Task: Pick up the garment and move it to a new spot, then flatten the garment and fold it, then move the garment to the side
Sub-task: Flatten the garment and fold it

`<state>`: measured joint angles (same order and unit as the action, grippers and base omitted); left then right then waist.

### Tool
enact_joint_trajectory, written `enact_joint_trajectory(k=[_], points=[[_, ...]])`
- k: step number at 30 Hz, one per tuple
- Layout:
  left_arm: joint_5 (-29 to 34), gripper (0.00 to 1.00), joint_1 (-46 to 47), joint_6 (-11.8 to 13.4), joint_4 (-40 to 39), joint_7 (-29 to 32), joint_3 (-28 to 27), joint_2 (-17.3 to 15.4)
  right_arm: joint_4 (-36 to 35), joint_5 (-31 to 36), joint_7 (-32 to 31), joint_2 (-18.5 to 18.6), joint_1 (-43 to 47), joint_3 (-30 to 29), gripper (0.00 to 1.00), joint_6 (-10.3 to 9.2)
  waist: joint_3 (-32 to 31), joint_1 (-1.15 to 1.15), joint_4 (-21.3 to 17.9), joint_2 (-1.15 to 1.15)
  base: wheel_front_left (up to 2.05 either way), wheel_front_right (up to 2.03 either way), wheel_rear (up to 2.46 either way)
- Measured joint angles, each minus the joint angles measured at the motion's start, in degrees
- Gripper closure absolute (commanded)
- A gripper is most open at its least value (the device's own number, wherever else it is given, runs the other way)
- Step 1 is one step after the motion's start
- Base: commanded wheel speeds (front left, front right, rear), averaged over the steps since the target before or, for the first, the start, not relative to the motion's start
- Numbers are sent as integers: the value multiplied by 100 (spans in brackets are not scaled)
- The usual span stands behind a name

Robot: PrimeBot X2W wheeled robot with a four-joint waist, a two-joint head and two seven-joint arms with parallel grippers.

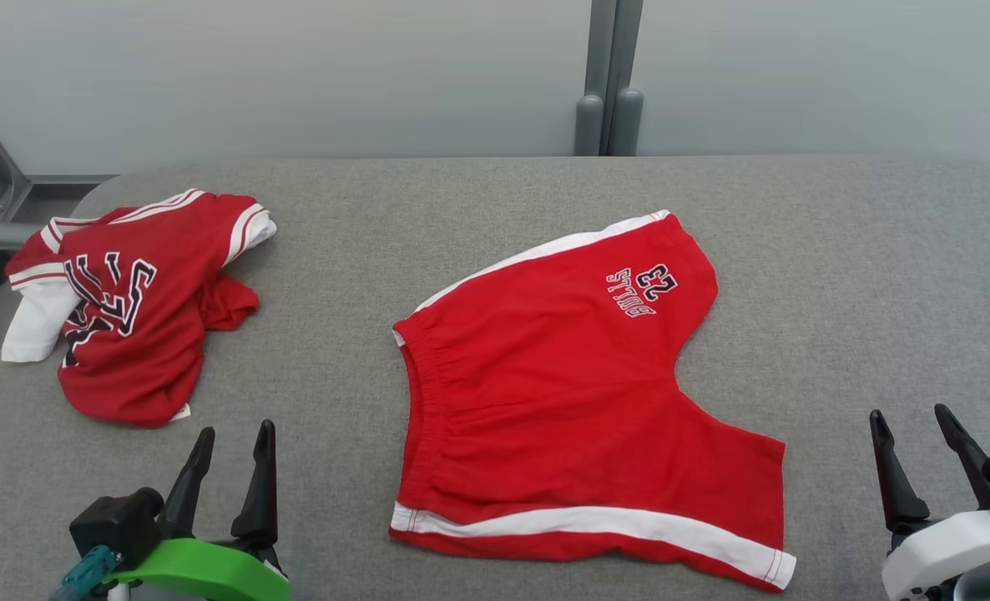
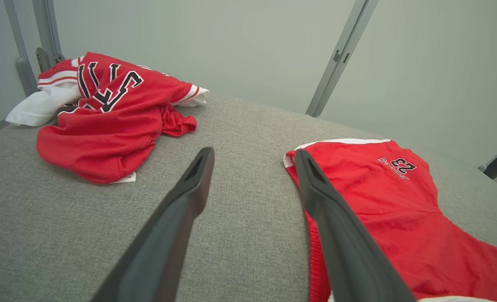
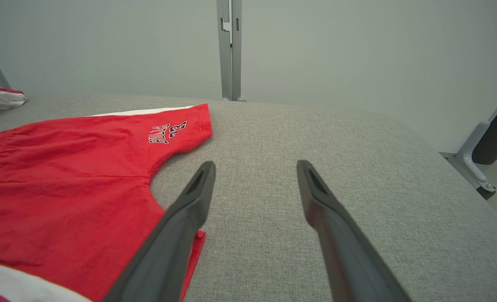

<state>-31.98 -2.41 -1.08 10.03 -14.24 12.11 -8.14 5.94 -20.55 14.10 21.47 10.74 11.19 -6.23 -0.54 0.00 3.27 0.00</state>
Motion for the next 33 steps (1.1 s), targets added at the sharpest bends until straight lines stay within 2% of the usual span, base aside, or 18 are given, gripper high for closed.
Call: enact_joint_trajectory(k=[12, 24, 33], points=[[73, 0, -130, -145, 74, -1, 25, 149, 67, 123, 1, -141, -51, 155, 0, 27, -22, 0, 12, 0, 0, 0, 0], [116, 0, -337, -371, 368, 0, 771, 364, 545, 201, 7, -414, 277, 871, 0, 388, 134, 0, 37, 0, 0, 0, 0], [153, 0, -289, -407, 610, 9, 1002, 370, 1018, 180, -14, -534, 275, 966, 0, 475, 338, 0, -72, 0, 0, 0, 0]])
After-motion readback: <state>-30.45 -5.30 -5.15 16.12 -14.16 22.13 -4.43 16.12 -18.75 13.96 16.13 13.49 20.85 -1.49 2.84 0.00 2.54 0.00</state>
